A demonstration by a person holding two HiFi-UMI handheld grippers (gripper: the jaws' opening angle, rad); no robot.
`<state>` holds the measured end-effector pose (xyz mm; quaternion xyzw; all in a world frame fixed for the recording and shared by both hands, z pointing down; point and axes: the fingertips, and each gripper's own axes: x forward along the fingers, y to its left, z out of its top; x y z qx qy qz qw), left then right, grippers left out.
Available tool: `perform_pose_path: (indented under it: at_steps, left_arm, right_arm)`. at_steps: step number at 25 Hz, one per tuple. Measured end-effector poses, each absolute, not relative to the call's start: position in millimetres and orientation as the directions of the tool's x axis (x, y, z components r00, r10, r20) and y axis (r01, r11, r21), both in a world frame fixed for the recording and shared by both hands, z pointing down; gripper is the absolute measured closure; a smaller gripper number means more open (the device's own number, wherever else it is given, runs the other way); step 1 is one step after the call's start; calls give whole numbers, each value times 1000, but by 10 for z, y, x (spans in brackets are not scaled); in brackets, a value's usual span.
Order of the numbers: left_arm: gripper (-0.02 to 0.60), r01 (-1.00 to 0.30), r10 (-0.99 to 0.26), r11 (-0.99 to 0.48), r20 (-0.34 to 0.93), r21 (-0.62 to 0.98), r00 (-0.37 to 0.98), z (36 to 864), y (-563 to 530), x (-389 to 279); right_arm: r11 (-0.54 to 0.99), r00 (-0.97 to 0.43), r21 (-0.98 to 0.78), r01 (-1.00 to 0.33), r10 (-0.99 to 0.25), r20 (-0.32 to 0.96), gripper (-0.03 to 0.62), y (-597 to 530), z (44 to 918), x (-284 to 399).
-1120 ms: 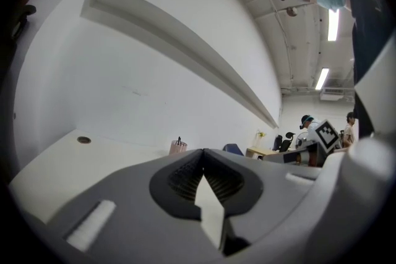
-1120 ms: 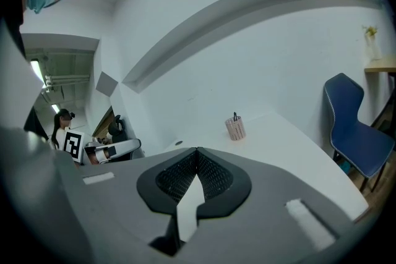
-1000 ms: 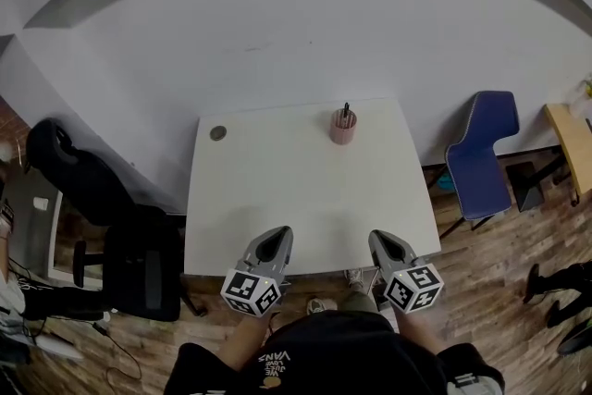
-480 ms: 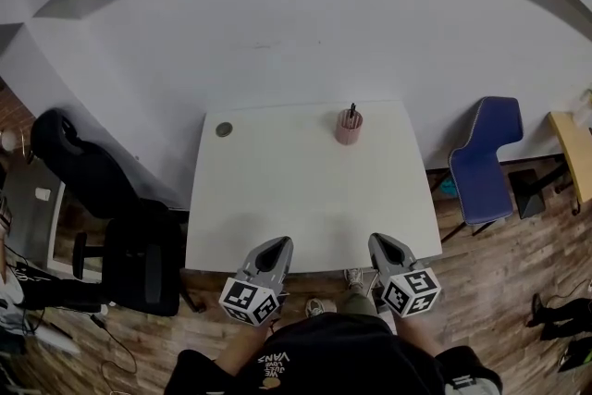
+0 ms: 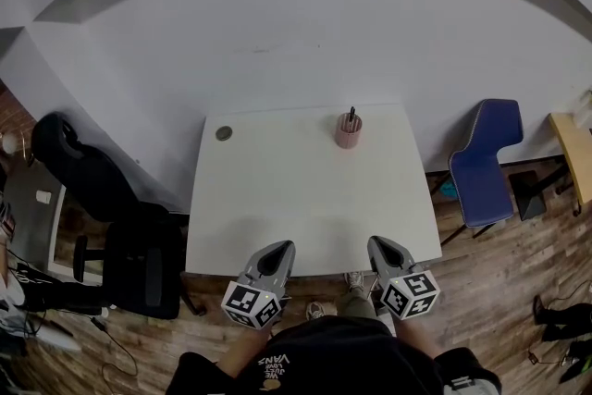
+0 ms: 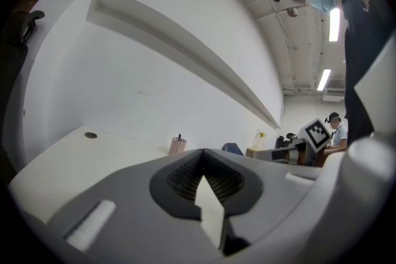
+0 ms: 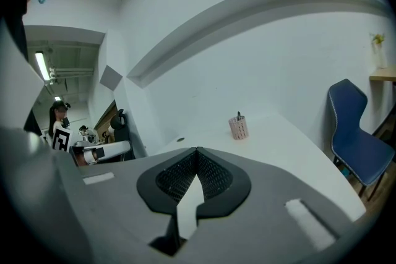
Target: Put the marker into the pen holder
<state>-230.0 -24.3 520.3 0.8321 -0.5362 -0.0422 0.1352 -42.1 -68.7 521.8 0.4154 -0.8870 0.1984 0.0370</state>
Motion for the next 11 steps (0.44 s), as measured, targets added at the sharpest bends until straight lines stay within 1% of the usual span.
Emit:
perform_pose_path:
  at_steps: [11]
  left_arm:
    - [529,-871,-896,-400,76,286,437,5229,-377,-2222]
  right_arm:
    - [567,-641,-314,-762,-730,238,594,-768,5201,-349]
